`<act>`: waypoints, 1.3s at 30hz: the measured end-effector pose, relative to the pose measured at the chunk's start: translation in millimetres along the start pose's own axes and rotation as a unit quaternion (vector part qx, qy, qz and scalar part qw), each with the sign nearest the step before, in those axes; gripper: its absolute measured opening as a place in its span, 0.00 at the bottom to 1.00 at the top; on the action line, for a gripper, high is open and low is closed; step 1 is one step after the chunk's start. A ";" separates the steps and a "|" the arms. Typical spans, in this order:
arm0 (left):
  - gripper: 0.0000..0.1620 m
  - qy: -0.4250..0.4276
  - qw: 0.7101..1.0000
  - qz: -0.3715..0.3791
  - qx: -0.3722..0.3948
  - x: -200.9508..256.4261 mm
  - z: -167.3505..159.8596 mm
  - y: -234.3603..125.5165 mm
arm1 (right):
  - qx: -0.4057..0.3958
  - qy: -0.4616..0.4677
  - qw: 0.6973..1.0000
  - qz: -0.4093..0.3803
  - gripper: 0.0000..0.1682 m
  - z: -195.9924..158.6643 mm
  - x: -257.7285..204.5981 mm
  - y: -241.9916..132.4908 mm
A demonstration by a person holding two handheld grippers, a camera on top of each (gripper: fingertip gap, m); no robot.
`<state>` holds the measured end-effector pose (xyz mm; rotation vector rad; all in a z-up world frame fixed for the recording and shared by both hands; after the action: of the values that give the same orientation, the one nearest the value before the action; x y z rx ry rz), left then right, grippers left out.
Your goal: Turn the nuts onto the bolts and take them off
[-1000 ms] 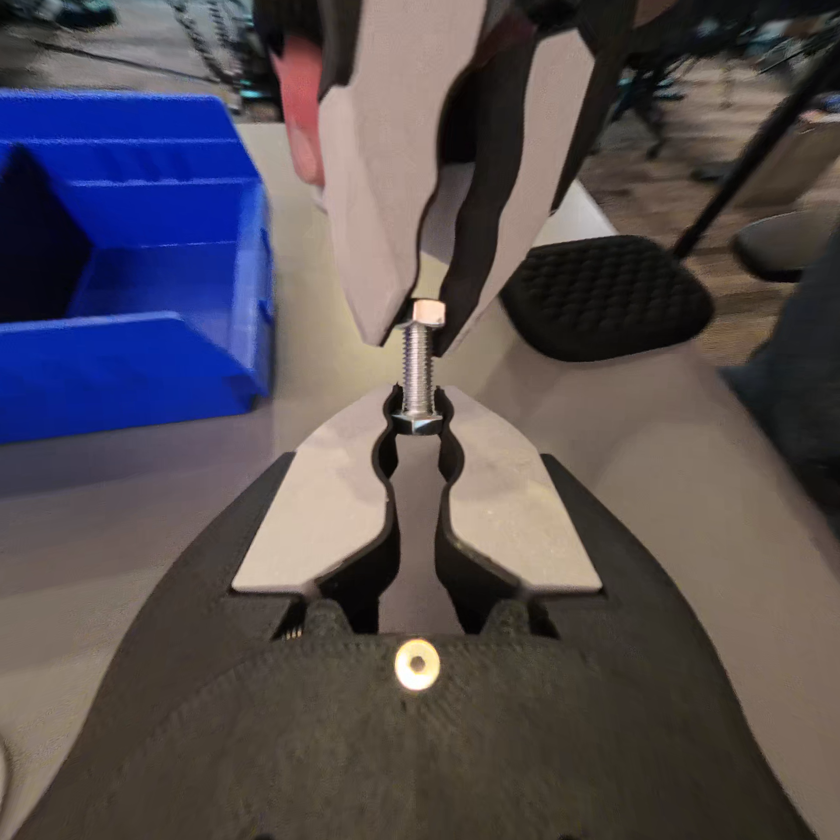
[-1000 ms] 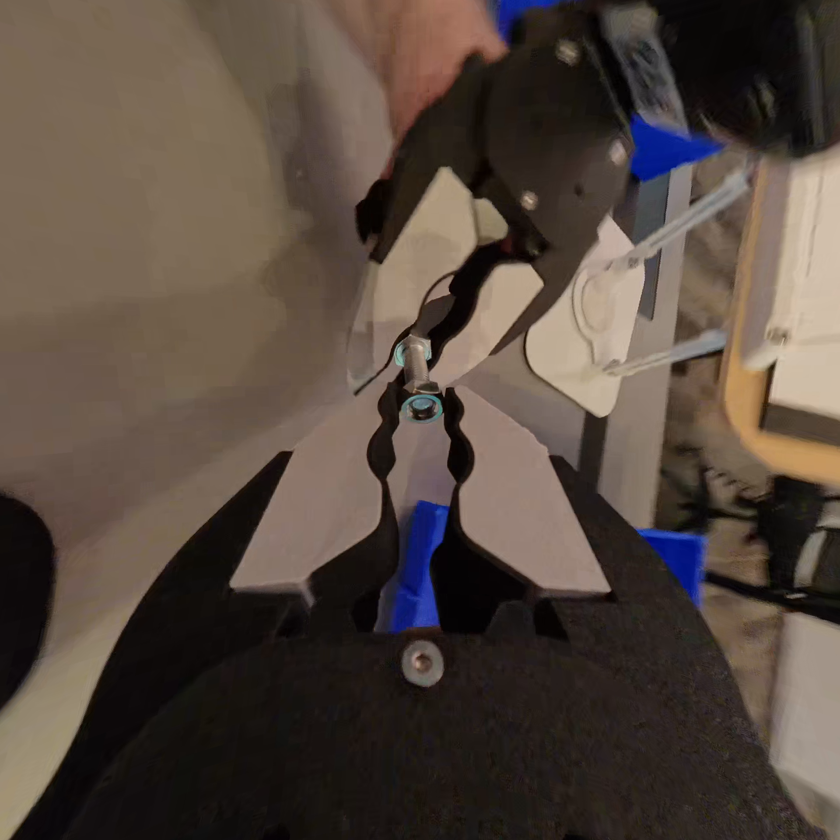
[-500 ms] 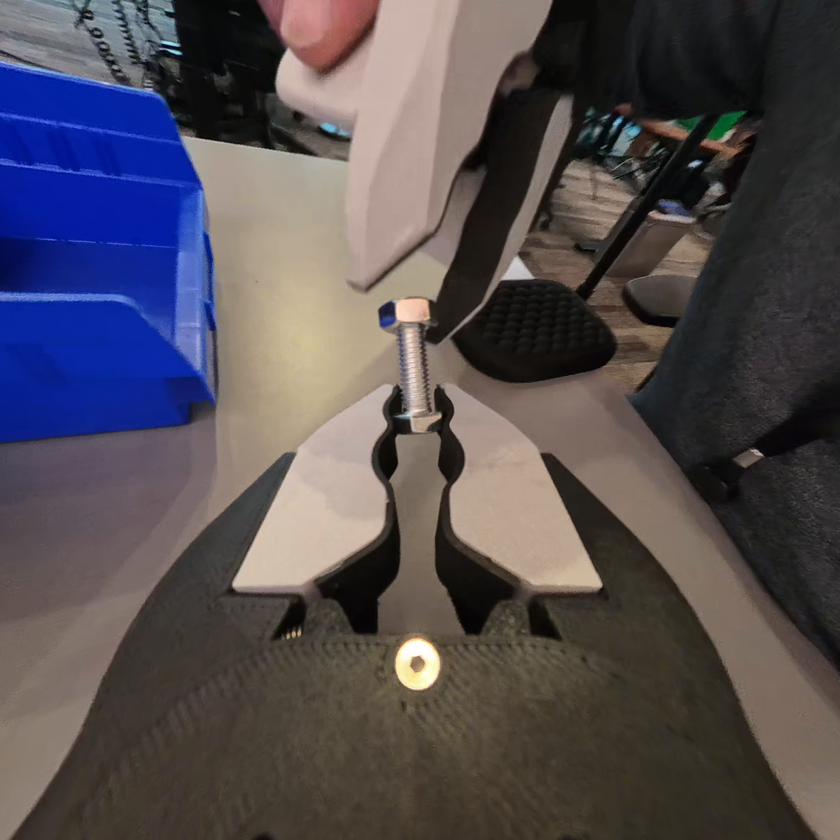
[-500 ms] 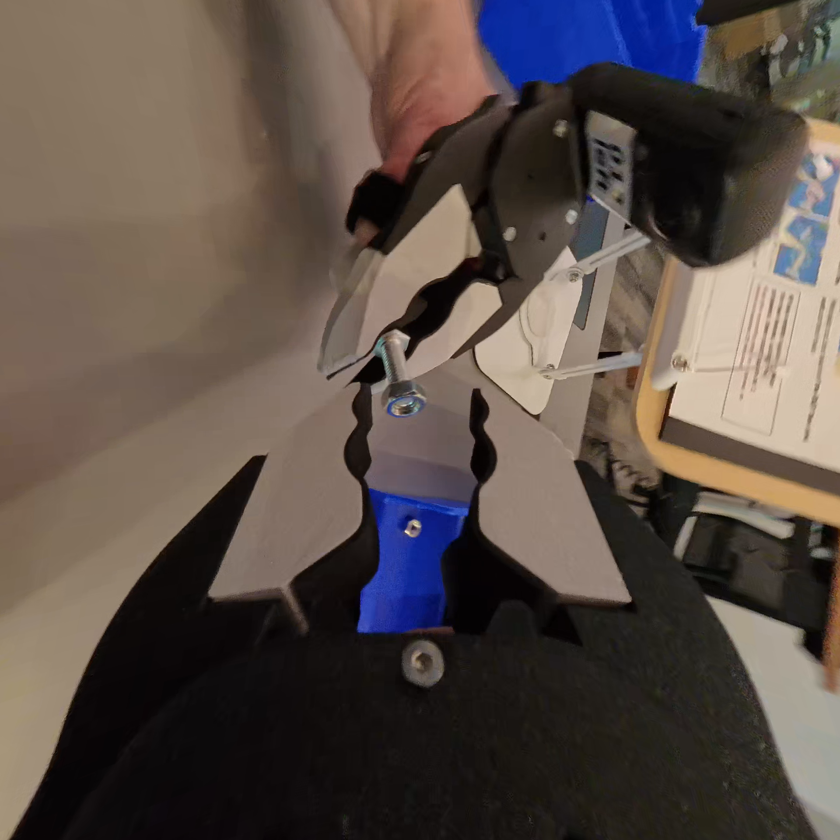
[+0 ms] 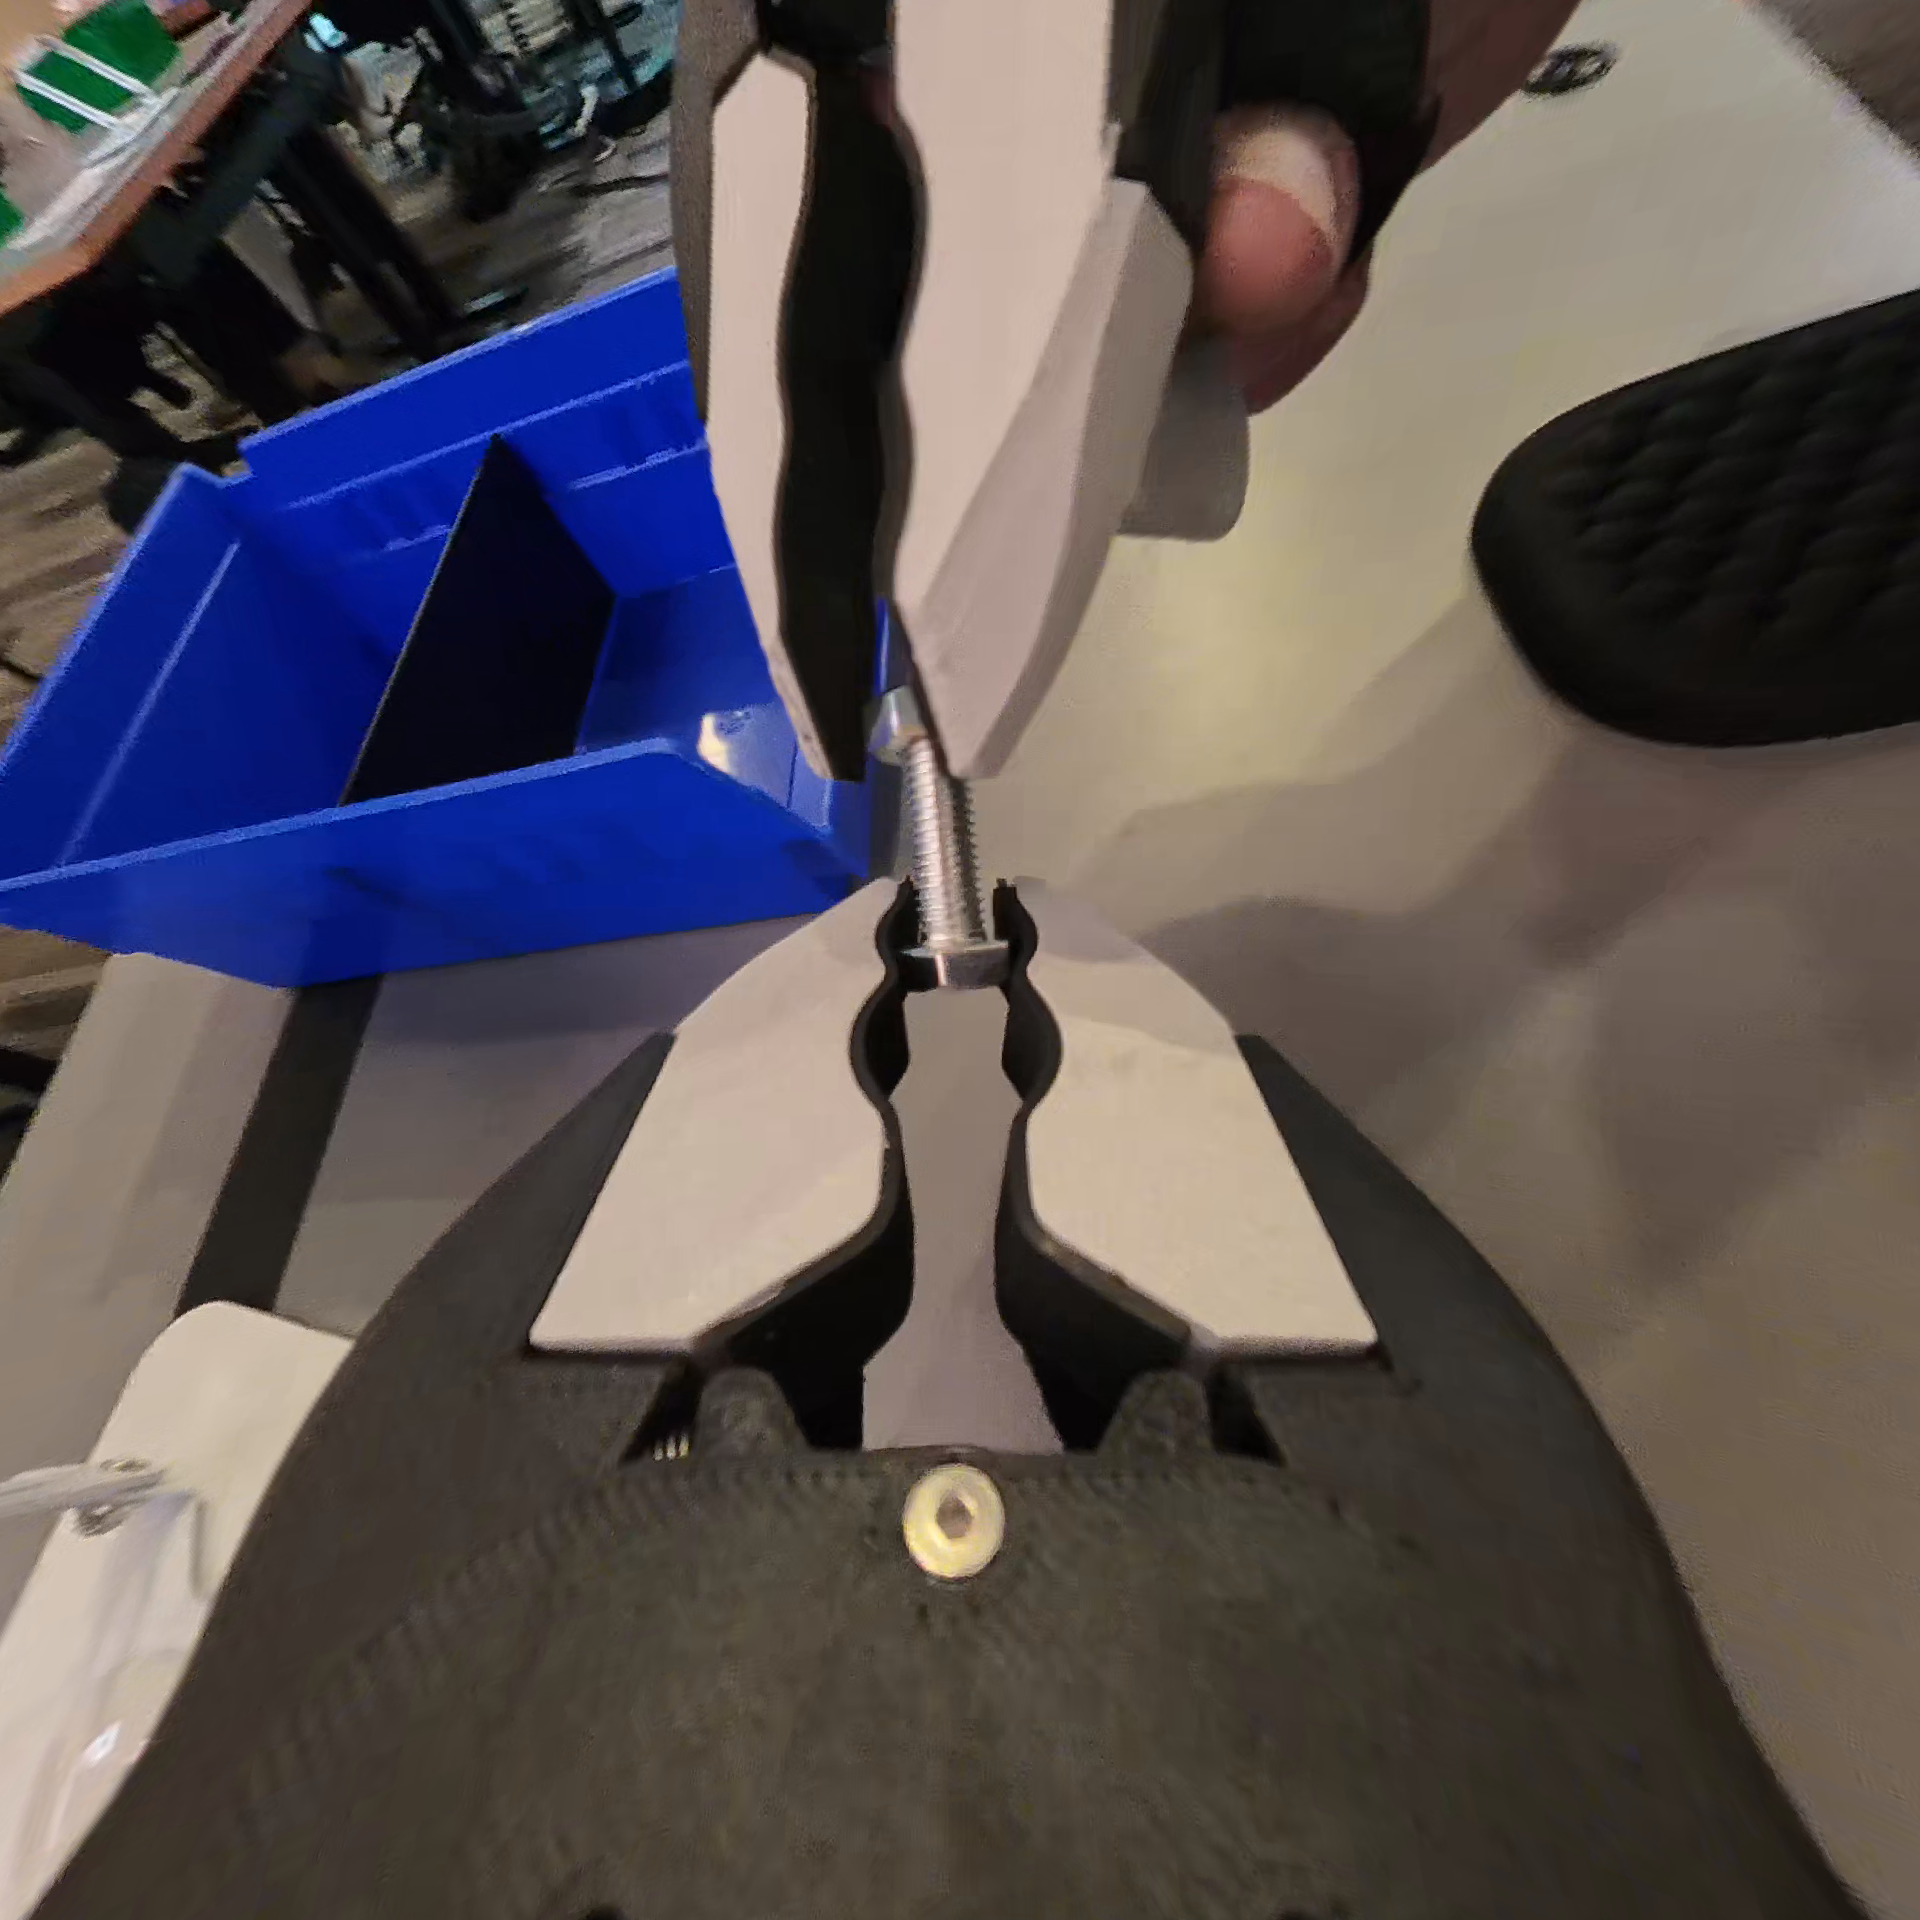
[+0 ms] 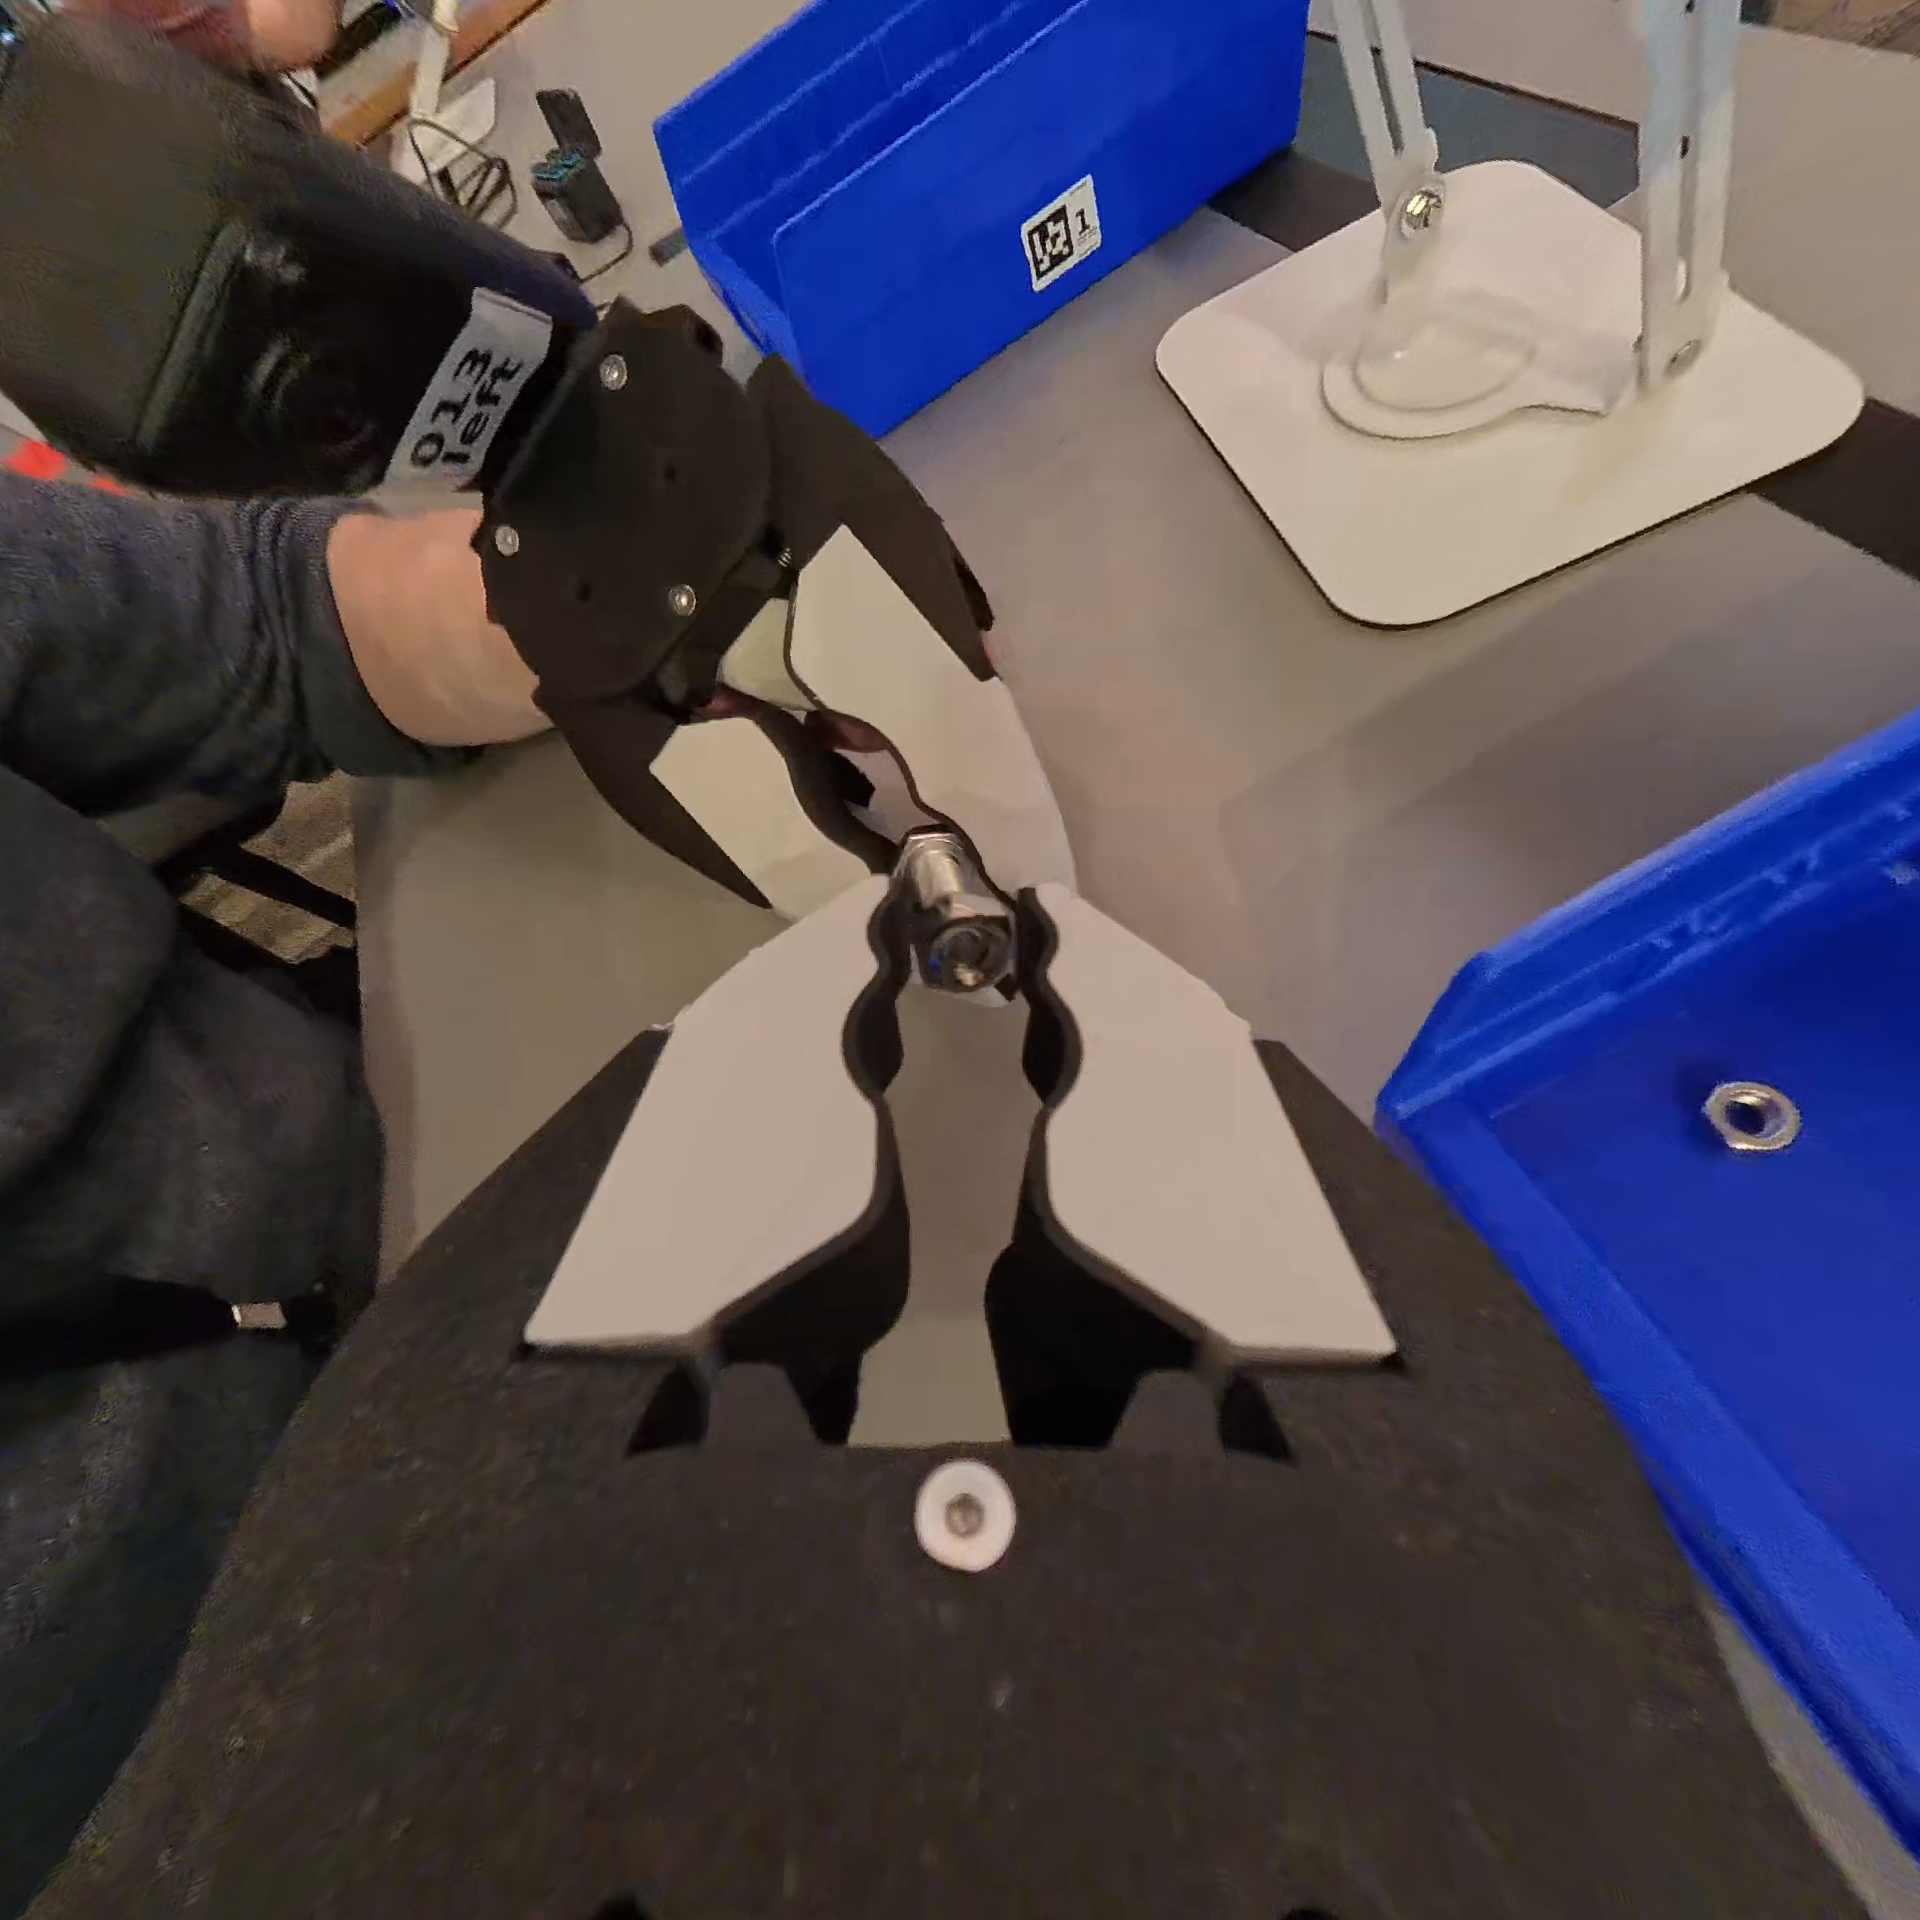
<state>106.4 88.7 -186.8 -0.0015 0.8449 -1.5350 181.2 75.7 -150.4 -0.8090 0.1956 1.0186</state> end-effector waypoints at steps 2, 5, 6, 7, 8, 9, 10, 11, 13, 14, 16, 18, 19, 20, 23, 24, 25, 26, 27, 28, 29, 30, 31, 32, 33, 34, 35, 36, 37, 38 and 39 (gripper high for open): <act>0.09 0.014 1.000 0.008 -0.015 1.7 -1.4 2.2 | -0.007 0.001 1.000 0.000 0.10 -2.4 0.9 1.5; 0.09 0.004 1.000 0.002 -0.009 2.2 -1.2 2.8 | -0.008 -0.027 1.000 -0.006 0.10 -1.9 0.0 1.0; 0.09 -0.004 1.000 -0.002 -0.001 1.8 -0.7 2.5 | -0.005 -0.041 0.999 -0.007 0.10 -0.9 -1.1 0.6; 0.09 -0.008 1.000 -0.004 0.006 1.4 -0.1 1.9 | -0.006 -0.058 0.998 -0.009 0.09 0.0 -2.3 0.3; 0.09 -0.015 1.000 -0.012 0.012 1.8 0.3 1.5 | -0.010 -0.076 0.997 -0.011 0.09 0.5 -3.7 0.1; 0.09 -0.023 0.999 -0.021 0.020 2.2 0.8 1.1 | -0.014 -0.097 0.995 -0.015 0.09 1.4 -5.1 -0.2; 0.09 -0.030 0.999 -0.024 0.030 1.7 1.3 0.4 | -0.016 -0.120 0.992 -0.021 0.09 2.5 -6.7 -0.4; 0.09 -0.041 0.998 -0.036 0.038 2.2 1.6 0.1 | -0.020 -0.147 0.989 -0.025 0.09 3.1 -9.4 -0.2; 0.09 -0.060 0.994 -0.064 0.058 4.0 2.2 -0.7 | -0.034 -0.219 0.974 -0.040 0.09 2.6 -14.0 -0.1; 0.09 -0.070 0.992 -0.079 0.067 5.1 2.4 -1.0 | -0.046 -0.262 0.963 -0.049 0.09 1.4 -16.1 0.0; 0.09 -0.094 0.983 -0.129 0.087 10.3 2.9 -1.1 | -0.075 -0.367 0.925 -0.069 0.09 -3.2 -21.6 0.5; 0.09 -0.121 0.972 -0.172 0.108 14.6 2.9 -0.9 | -0.117 -0.478 0.865 -0.098 0.08 -9.4 -25.6 1.5; 0.09 -0.133 0.965 -0.192 0.118 16.7 2.9 -0.8 | -0.136 -0.528 0.831 -0.112 0.08 -12.1 -27.3 2.3; 0.09 -0.139 0.962 -0.196 0.128 16.9 2.6 -0.4 | -0.151 -0.568 0.800 -0.125 0.08 -13.8 -28.8 3.1; 0.09 -0.158 0.954 -0.210 0.144 16.8 1.7 0.7 | -0.164 -0.612 0.763 -0.128 0.00 -15.1 -34.2 5.9; 0.09 -0.161 0.952 -0.213 0.148 16.6 2.2 0.3 | -0.160 -0.606 0.769 -0.127 0.00 -13.8 -34.8 6.5; 0.09 -0.162 0.951 -0.214 0.152 16.2 2.9 -0.4 | -0.150 -0.596 0.778 -0.129 0.02 -11.4 -34.6 6.7; 0.09 -0.161 0.952 -0.210 0.151 15.4 2.9 -0.7 | -0.139 -0.579 0.793 -0.131 0.05 -8.7 -33.4 6.4; 0.09 -0.161 0.953 -0.209 0.149 15.1 2.5 -1.0 | -0.128 -0.552 0.814 -0.129 0.10 -6.2 -31.5 5.4; 0.09 -0.161 0.953 -0.208 0.150 14.8 2.0 -1.3 | -0.108 -0.518 0.840 -0.121 0.14 -3.6 -30.8 2.7; 0.09 -0.163 0.953 -0.203 0.156 13.7 1.7 -1.6 | -0.074 -0.482 0.866 -0.112 0.18 1.0 -31.4 -2.2; 0.09 -0.168 0.950 -0.207 0.162 13.5 1.7 -2.3 | -0.043 -0.442 0.890 -0.102 0.20 5.3 -31.0 -8.4; 0.09 -0.169 0.948 -0.208 0.170 13.0 1.9 -3.0 | -0.033 -0.395 0.914 -0.090 0.20 6.9 -27.9 -13.8; 0.08 -0.167 0.950 -0.198 0.175 11.3 2.0 -3.3 | -0.032 -0.345 0.935 -0.079 0.20 6.3 -22.7 -17.3; 0.08 -0.165 0.952 -0.188 0.175 9.4 2.2 -3.3 | -0.028 -0.292 0.954 -0.065 0.20 4.4 -17.5 -19.1; 0.08 -0.159 0.956 -0.177 0.172 7.8 2.6 -3.3 | -0.019 -0.235 0.971 -0.046 0.20 2.2 -12.7 -19.5; 0.09 -0.146 0.963 -0.157 0.162 6.1 2.4 -2.9 | -0.008 -0.175 0.984 -0.028 0.20 0.4 -8.1 -19.0; 0.09 -0.129 0.971 -0.136 0.146 5.0 1.9 -2.0 | 0.003 -0.123 0.992 -0.003 0.21 -1.1 -6.1 -18.2; 0.09 -0.115 0.976 -0.124 0.134 5.4 2.6 -1.5 | 0.011 -0.082 0.996 0.019 0.21 -2.8 -5.4 -17.2; 0.09 -0.101 0.981 -0.109 0.127 5.6 4.1 -1.2 | 0.012 -0.051 0.998 0.025 0.21 -4.9 -2.8 -15.2; 0.09 -0.086 0.985 -0.095 0.119 6.3 5.6 -0.7 | 0.007 -0.025 0.999 0.026 0.20 -7.4 0.2 -12.6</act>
<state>107.4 80.4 -185.4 -0.0422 0.5325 -1.7803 193.2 67.4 -149.2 -0.7694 0.1822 1.0846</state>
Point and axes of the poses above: each gripper's, where its closed fingertips meet, y out along the fingers, z out of its top, x = y × z across the jaws, the point moved 5 cm from there along -y, back along the fingers, and after that the axes turned 13 degrees about y, right-handed, at the moved point
